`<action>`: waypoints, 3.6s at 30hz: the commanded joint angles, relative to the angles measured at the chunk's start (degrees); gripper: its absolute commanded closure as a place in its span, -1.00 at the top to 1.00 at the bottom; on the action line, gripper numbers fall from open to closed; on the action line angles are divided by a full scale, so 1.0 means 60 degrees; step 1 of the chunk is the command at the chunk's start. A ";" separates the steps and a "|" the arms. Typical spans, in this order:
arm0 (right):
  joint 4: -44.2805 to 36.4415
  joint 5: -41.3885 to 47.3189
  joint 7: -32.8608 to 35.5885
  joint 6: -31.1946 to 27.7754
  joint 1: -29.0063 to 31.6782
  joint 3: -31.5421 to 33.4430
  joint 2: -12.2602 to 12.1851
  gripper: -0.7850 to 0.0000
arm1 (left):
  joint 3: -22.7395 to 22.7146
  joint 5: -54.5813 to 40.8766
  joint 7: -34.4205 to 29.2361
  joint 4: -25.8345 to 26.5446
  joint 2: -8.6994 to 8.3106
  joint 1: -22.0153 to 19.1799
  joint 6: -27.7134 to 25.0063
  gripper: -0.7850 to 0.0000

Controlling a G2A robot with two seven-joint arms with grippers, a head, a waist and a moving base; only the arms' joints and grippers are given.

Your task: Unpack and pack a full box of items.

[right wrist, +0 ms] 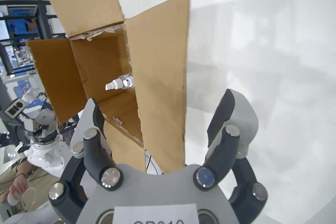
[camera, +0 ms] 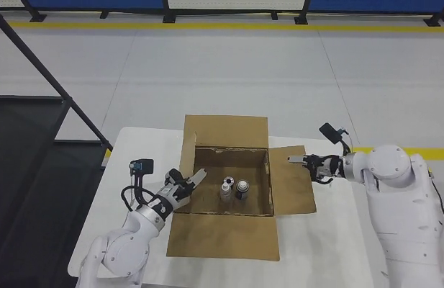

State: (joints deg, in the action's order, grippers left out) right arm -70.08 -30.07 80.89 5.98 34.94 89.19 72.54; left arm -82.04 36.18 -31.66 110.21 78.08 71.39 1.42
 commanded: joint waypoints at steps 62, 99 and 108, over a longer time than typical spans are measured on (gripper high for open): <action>-0.0037 0.4101 -0.3549 -0.0107 -0.0351 -0.3393 0.0191 1.00 | -0.0951 -0.2336 0.0453 0.1098 -0.0285 0.1048 -0.0603 1.00; 0.6211 0.5649 -0.8058 -0.1312 -0.3115 -0.4475 0.1214 1.00 | -0.2307 -0.7704 -0.6787 -0.1157 -0.1274 0.2397 -0.3216 1.00; 0.8117 0.7123 -0.6337 -0.2524 -0.3931 -0.4272 0.1495 1.00 | -0.2373 -0.7957 -0.5758 -0.0578 -0.1379 0.2271 -0.2794 1.00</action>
State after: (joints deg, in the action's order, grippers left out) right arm -22.56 11.40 41.25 -8.22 11.89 63.10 81.50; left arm -96.37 -12.22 -67.69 106.35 69.87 85.27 -16.09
